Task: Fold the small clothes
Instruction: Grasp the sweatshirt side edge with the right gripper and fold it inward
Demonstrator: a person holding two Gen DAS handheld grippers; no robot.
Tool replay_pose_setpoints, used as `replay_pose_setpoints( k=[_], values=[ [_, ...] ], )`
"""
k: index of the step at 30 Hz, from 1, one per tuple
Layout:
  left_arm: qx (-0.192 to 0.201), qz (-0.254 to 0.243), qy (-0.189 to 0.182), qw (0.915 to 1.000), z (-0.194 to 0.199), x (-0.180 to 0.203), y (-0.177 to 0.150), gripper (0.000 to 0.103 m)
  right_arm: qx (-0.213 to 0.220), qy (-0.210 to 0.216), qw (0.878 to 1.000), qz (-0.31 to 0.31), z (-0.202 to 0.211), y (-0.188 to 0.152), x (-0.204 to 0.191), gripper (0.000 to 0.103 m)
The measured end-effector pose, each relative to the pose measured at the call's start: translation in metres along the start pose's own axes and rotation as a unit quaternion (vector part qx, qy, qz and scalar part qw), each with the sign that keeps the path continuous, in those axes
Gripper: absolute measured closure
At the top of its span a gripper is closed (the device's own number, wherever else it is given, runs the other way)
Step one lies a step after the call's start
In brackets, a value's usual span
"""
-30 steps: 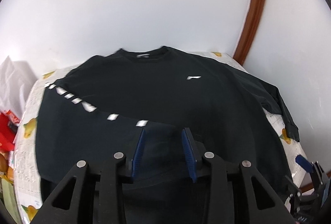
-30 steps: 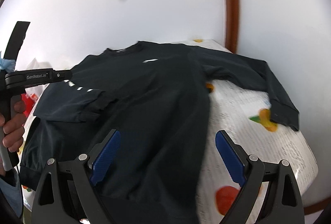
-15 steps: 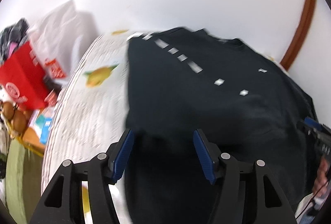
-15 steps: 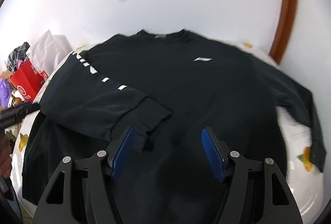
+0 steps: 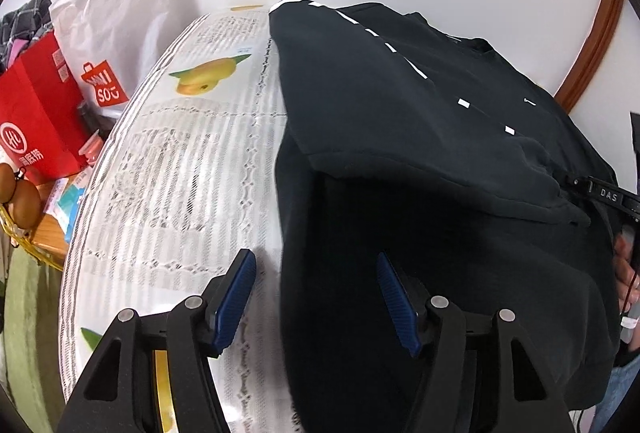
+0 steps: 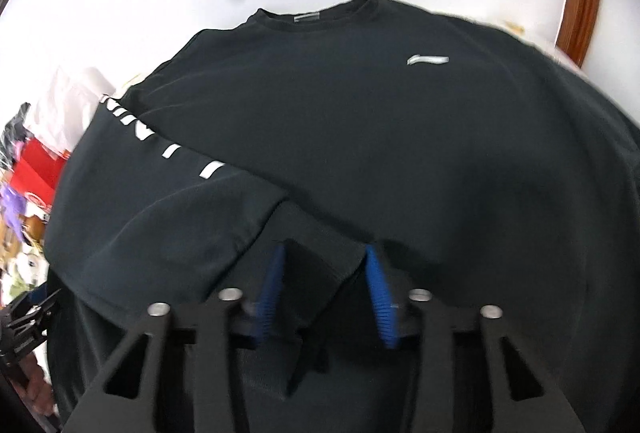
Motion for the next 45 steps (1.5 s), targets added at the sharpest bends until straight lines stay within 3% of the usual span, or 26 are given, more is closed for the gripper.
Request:
replay_pose_setpoints(
  k=[2, 10, 14, 19, 23, 28, 40, 42, 45],
  values=[
    [0.002, -0.005, 0.007, 1.0000, -0.003, 0.003, 0.000, 0.040, 0.007, 0.003, 1.000, 0.027, 0.002, 0.006, -0.008, 0.085],
    [0.009, -0.012, 0.040, 0.9991, -0.006, 0.002, 0.001, 0.034, 0.108, 0.014, 0.993, 0.046, 0.063, 0.063, -0.003, 0.086],
    [0.008, -0.006, 0.042, 0.9991, -0.006, 0.000, 0.001, 0.034, 0.148, -0.007, 0.989, 0.026, 0.089, 0.096, 0.025, 0.086],
    [0.008, -0.004, 0.046, 0.9989, -0.007, 0.000, 0.001, 0.033, 0.161, -0.053, 0.985, -0.015, 0.101, 0.114, 0.081, 0.086],
    [0.006, -0.001, 0.047, 0.9989, -0.007, 0.000, 0.002, 0.033, 0.151, -0.073, 0.985, -0.048, 0.098, 0.110, 0.118, 0.086],
    [0.003, -0.001, 0.048, 0.9988, -0.007, 0.000, 0.001, 0.033, 0.106, -0.075, 0.989, -0.074, 0.074, 0.090, 0.146, 0.085],
    [-0.006, -0.001, 0.041, 0.9991, 0.007, 0.001, -0.019, 0.035, 0.011, -0.124, 0.991, -0.047, 0.025, 0.027, 0.174, 0.068],
    [-0.008, -0.002, 0.037, 0.9993, 0.011, 0.002, -0.024, 0.035, -0.010, -0.148, 0.988, -0.035, 0.024, 0.008, 0.180, 0.068],
    [-0.010, -0.005, 0.031, 0.9995, 0.018, 0.004, -0.034, 0.035, -0.006, -0.139, 0.990, -0.028, 0.039, -0.016, 0.181, 0.068]
  ],
)
Point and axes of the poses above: each gripper's, at about its wrist camera, not at the fingertips, and z roughly against the way its jaws point, x to its right, y to its top, the point moved 9 cm from there along -z, roughly the way its jaws point, and after that the axes turned 2 degrees about -y, right-handed, at the moved point
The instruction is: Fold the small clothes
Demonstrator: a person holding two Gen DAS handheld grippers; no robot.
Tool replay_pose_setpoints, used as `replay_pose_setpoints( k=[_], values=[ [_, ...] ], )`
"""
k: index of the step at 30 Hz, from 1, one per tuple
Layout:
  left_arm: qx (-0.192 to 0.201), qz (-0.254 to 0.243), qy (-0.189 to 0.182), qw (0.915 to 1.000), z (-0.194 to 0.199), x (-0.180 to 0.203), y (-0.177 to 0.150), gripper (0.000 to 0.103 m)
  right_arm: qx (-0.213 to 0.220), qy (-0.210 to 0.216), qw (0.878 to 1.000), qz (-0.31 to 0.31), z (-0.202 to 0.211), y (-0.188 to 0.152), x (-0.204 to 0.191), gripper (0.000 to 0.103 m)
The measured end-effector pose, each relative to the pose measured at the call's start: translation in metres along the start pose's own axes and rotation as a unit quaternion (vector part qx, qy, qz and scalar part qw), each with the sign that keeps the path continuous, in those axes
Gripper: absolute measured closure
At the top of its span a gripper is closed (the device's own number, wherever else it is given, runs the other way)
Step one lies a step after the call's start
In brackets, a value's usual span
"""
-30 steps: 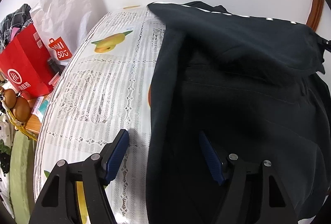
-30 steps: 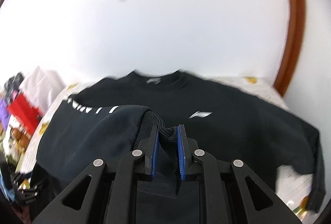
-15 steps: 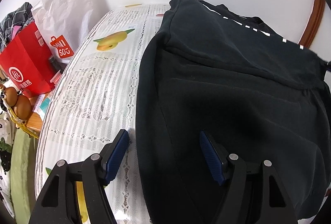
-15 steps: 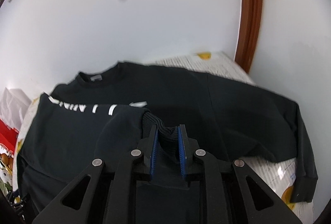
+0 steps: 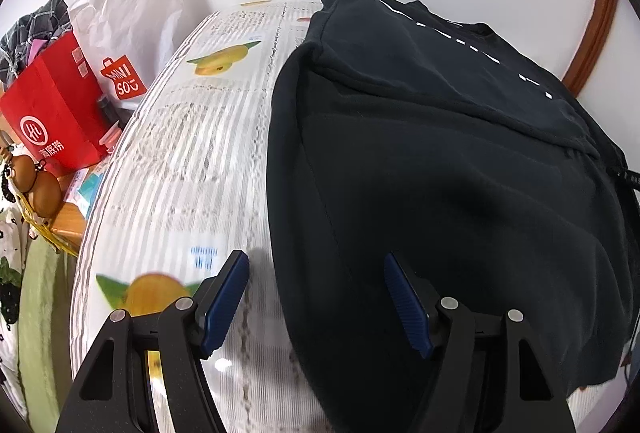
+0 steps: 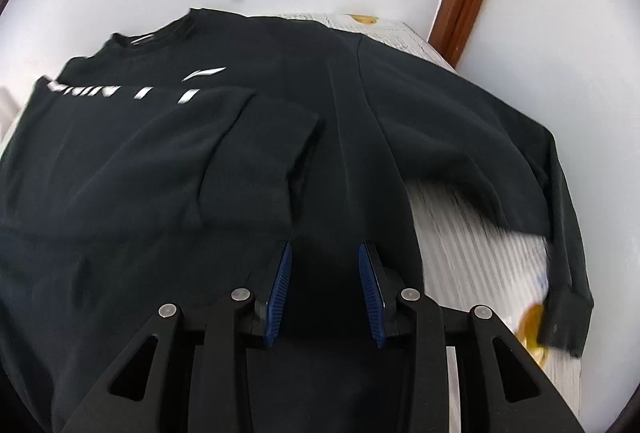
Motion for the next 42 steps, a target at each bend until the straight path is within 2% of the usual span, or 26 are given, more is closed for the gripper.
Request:
replay_pose_setpoints(
  k=[6, 8, 13, 15, 16, 19, 22, 24, 27, 29, 30, 31, 32, 33, 34, 36, 42],
  values=[
    [0.000, 0.002, -0.011, 0.9999, 0.011, 0.003, -0.015, 0.035, 0.042, 0.017, 0.999, 0.002, 0.053, -0.042, 0.018, 0.052],
    [0.002, 0.002, -0.014, 0.9999, 0.015, 0.004, -0.018, 0.035, 0.051, 0.010, 0.999, 0.005, 0.064, -0.052, 0.026, 0.045],
    [0.000, 0.002, -0.028, 0.9996, 0.024, 0.008, -0.029, 0.035, 0.065, -0.038, 0.997, 0.026, 0.083, -0.083, 0.058, 0.044],
    [0.001, -0.006, -0.033, 0.9994, 0.029, 0.012, -0.036, 0.035, 0.058, -0.022, 0.998, 0.018, 0.084, -0.093, 0.067, 0.044],
    [0.000, -0.010, -0.034, 0.9994, 0.030, 0.013, -0.039, 0.035, 0.056, -0.001, 0.998, 0.012, 0.087, -0.102, 0.067, 0.044],
    [0.001, -0.017, -0.040, 0.9990, 0.033, 0.018, -0.050, 0.035, 0.055, 0.049, 0.997, 0.002, 0.095, -0.120, 0.060, 0.044],
    [0.002, -0.017, -0.044, 0.9989, 0.039, 0.021, -0.058, 0.037, 0.059, 0.081, 0.995, 0.009, 0.103, -0.140, 0.041, 0.044],
    [0.000, -0.019, -0.048, 0.9987, 0.043, 0.022, -0.064, 0.037, 0.058, 0.088, 0.994, 0.023, 0.103, -0.150, 0.028, 0.044],
    [0.005, -0.025, -0.051, 0.9984, 0.051, 0.023, -0.074, 0.041, 0.052, 0.070, 0.995, 0.048, 0.098, -0.165, 0.014, 0.044],
    [0.006, -0.027, -0.054, 0.9981, 0.054, 0.022, -0.079, 0.048, 0.049, 0.064, 0.996, 0.050, 0.094, -0.171, 0.011, 0.044],
    [0.007, -0.028, -0.059, 0.9978, 0.056, 0.022, -0.082, 0.050, 0.049, 0.060, 0.996, 0.047, 0.092, -0.173, 0.010, 0.045],
    [0.008, -0.029, -0.063, 0.9976, 0.058, 0.021, -0.084, 0.060, 0.052, 0.060, 0.996, 0.044, 0.091, -0.174, 0.011, 0.047],
    [0.011, -0.032, -0.068, 0.9971, 0.060, 0.022, -0.086, 0.071, 0.055, 0.062, 0.996, 0.040, 0.093, -0.174, 0.011, 0.059],
    [0.012, -0.035, -0.074, 0.9966, 0.063, 0.022, -0.087, 0.076, 0.056, 0.064, 0.996, 0.039, 0.093, -0.174, 0.011, 0.076],
    [0.013, -0.037, -0.068, 0.9969, 0.065, 0.022, -0.089, 0.085, 0.056, 0.064, 0.996, 0.039, 0.094, -0.174, 0.012, 0.078],
    [0.016, -0.051, -0.044, 0.9976, 0.067, 0.017, -0.092, 0.088, 0.058, 0.055, 0.996, 0.045, 0.094, -0.174, 0.013, 0.082],
    [0.015, -0.062, -0.033, 0.9974, 0.069, 0.016, -0.094, 0.091, 0.060, 0.043, 0.996, 0.053, 0.093, -0.176, 0.018, 0.088]
  ],
)
Point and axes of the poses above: each gripper's, at about its wrist camera, not at the fingertips, and z roughly against the way its jaws point, x to its right, y to its top, the point moved 9 cm from there along -z, roughly the way its jaws point, and after that the axes turned 2 degrees about -y, right-handed, at the moved point
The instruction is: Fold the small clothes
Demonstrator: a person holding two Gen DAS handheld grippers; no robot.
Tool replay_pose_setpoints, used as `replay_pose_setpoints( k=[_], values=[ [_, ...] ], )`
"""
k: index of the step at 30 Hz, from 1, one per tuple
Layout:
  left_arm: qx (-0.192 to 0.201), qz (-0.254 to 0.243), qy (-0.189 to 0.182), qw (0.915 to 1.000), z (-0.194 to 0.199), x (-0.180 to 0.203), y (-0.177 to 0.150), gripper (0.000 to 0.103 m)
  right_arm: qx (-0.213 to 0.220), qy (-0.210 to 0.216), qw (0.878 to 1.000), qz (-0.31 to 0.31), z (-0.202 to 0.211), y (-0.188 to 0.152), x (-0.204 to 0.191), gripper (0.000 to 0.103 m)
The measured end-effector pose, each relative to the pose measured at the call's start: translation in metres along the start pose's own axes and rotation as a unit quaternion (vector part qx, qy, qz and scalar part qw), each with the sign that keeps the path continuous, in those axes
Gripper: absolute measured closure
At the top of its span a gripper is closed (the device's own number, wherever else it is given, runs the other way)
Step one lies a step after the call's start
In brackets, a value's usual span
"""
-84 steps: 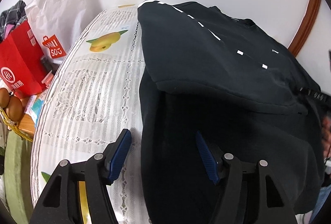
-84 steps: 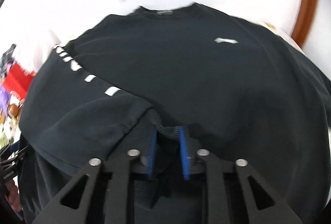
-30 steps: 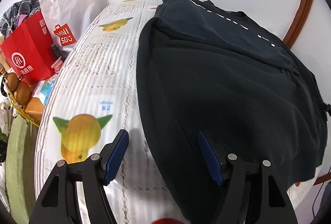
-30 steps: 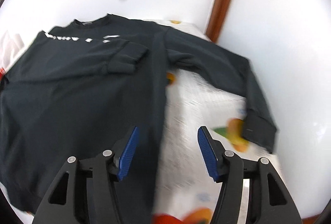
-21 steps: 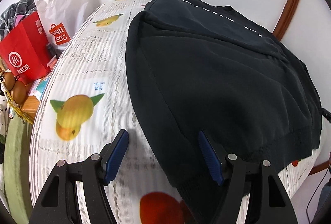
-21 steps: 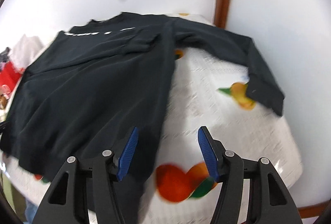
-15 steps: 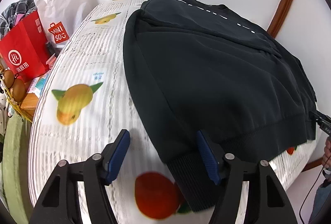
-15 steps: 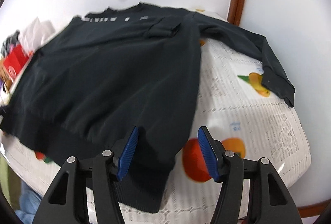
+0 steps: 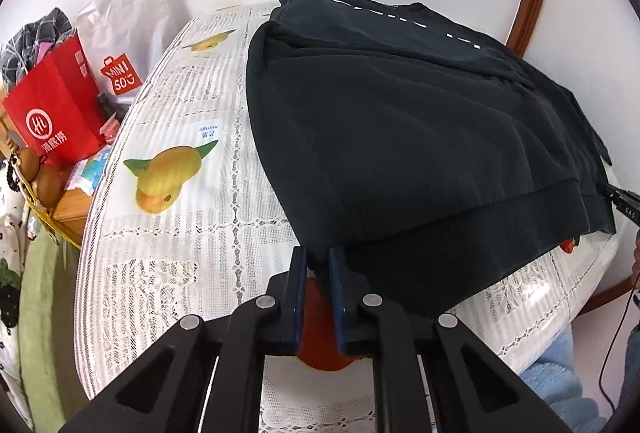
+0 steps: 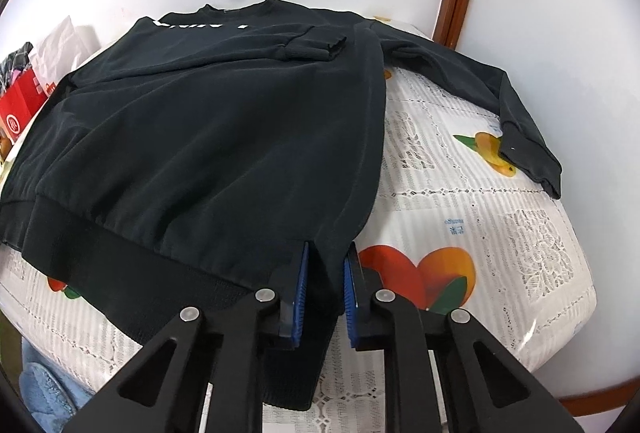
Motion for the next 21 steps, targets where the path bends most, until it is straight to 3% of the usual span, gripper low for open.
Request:
replay_pose_setpoints(
  k=[7, 9, 11, 13, 21],
  values=[
    [-0.007, 0.023, -0.020, 0.9995, -0.001, -0.004, -0.002, 0.089, 0.001, 0.005, 1.000, -0.007, -0.002, -0.001, 0.007, 0.089],
    [-0.008, 0.024, -0.025, 0.9994, 0.001, -0.004, -0.005, 0.083, 0.001, 0.005, 1.000, -0.007, -0.002, -0.001, 0.006, 0.088],
    [-0.005, 0.019, -0.024, 0.9995, 0.004, -0.004, -0.011, 0.070, 0.002, 0.001, 1.000, -0.003, -0.002, -0.001, 0.005, 0.088],
    [-0.001, 0.012, -0.028, 0.9995, 0.008, -0.002, -0.018, 0.065, 0.004, -0.003, 1.000, -0.003, -0.001, -0.001, 0.004, 0.088],
    [0.006, -0.008, -0.050, 0.9987, 0.024, 0.008, -0.043, 0.062, 0.009, 0.000, 1.000, -0.018, 0.009, -0.006, 0.001, 0.086]
  ],
)
Point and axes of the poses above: each gripper's, at about its wrist camera, not at the fingertips, and z roughly against the way its jaws point, x to its right, y to its top, the point moved 9 cm from there along -z, roughly the way its jaws point, and after that the axes turned 2 degrees about -y, right-handed, at the moved point
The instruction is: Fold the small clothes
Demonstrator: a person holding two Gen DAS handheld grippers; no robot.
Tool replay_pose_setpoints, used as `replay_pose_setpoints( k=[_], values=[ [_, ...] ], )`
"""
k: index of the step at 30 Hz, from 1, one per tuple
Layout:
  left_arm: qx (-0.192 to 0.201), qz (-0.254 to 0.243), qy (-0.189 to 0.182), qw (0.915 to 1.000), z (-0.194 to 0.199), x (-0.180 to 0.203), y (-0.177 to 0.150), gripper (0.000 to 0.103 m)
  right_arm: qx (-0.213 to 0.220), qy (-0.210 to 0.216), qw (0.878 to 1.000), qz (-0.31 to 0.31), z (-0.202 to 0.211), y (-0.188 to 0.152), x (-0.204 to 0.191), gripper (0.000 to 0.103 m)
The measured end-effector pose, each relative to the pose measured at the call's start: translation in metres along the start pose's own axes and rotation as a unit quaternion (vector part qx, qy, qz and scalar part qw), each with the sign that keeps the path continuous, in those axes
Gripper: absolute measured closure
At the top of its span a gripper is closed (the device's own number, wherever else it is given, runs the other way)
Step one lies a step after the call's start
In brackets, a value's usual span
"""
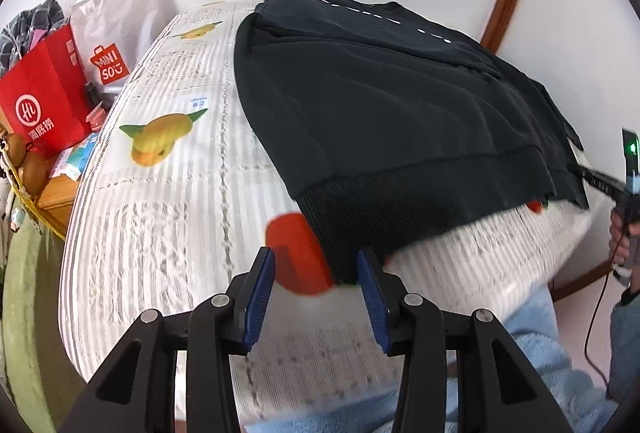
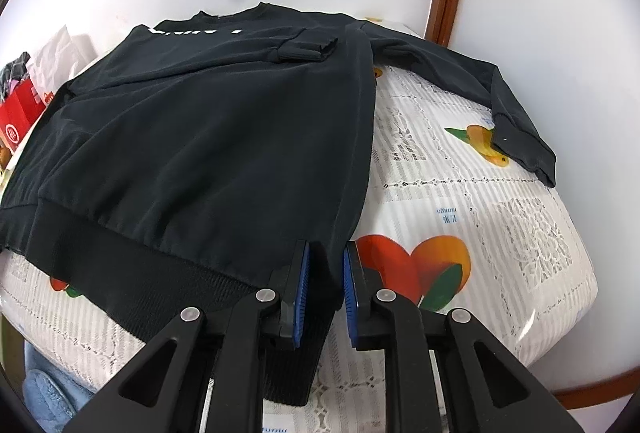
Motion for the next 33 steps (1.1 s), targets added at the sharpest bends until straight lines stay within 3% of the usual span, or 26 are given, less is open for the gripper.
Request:
replay_pose_setpoints(
  k=[9, 14, 16, 18, 25, 27, 33],
  values=[
    [0.015, -0.042, 0.031, 0.9985, -0.004, 0.016, -0.002, 0.062, 0.009, -0.005, 1.000, -0.004, 0.011, -0.008, -0.001, 0.081],
    [0.023, -0.059, 0.039, 0.9972, -0.007, 0.025, 0.005, 0.092, 0.012, -0.004, 1.000, -0.008, 0.015, -0.012, -0.001, 0.079],
    [0.031, -0.064, 0.043, 0.9966, -0.004, 0.025, 0.006, 0.094, 0.016, -0.007, 1.000, -0.005, 0.015, -0.013, -0.001, 0.082],
    [0.039, -0.057, 0.039, 0.9968, 0.002, 0.021, 0.006, 0.095, 0.028, -0.017, 0.999, 0.008, 0.017, -0.012, -0.002, 0.089],
    [0.027, -0.022, 0.029, 0.9990, 0.002, 0.000, -0.001, 0.098, 0.029, -0.006, 1.000, -0.006, 0.018, -0.012, 0.004, 0.091],
    [0.021, -0.025, 0.045, 0.9985, 0.002, -0.004, -0.003, 0.099, 0.029, -0.011, 1.000, -0.001, 0.018, -0.012, 0.003, 0.091],
    [0.018, -0.032, 0.047, 0.9982, 0.002, -0.004, -0.006, 0.099, 0.022, -0.009, 1.000, -0.007, 0.019, -0.016, 0.004, 0.091]
  ],
)
Point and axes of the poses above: each gripper's, at about its wrist camera, not at the fingertips, and z roughly against the way its jaws point, x to its right, y to its top, the point moved 9 cm from there along -z, roughly the way its jaws point, and after that the axes turned 2 degrees about -y, right-handed, at the moved point
